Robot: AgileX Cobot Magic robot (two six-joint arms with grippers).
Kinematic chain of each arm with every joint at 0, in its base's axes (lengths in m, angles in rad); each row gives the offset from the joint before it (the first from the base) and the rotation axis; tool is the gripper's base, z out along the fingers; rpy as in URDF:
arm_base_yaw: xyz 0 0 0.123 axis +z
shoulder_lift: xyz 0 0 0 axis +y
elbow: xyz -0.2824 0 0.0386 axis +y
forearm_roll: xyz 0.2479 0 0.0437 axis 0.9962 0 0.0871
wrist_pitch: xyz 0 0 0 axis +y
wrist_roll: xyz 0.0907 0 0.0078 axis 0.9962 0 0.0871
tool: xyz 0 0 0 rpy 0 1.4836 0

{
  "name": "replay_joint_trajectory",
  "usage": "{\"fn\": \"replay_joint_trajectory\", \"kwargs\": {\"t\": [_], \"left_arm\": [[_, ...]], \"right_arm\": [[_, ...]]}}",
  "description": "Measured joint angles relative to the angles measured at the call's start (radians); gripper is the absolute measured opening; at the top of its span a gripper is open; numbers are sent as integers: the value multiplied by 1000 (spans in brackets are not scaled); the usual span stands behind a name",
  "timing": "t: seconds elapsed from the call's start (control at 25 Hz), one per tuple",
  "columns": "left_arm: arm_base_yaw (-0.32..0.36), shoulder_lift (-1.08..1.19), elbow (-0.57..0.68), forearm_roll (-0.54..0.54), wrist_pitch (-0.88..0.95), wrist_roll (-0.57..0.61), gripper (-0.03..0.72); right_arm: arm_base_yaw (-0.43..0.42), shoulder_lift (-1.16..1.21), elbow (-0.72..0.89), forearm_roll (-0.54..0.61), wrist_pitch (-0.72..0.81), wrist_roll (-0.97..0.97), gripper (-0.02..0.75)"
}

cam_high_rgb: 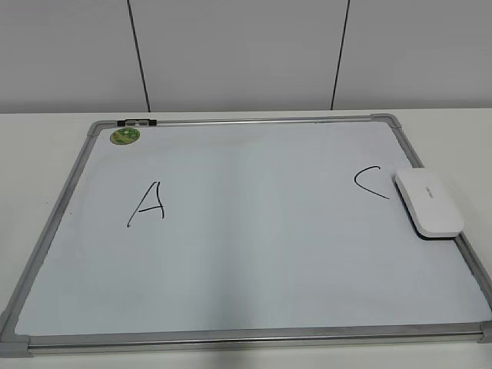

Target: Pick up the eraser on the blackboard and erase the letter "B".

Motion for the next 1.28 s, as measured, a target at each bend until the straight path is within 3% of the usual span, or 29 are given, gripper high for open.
{"fn": "replay_joint_trajectory", "kwargs": {"t": [0.88,1.12,1.28], "left_arm": [[-20,-71,0,0,0,0,499],[-10,-178,0,0,0,0,496],[38,-221,0,0,0,0,494]], "right_arm": [[0,-6,4,22,-9,-46,592],[-122,-101,4,22,-11,-48,592],[-237,-187,4,17,-11,-48,592]]}}
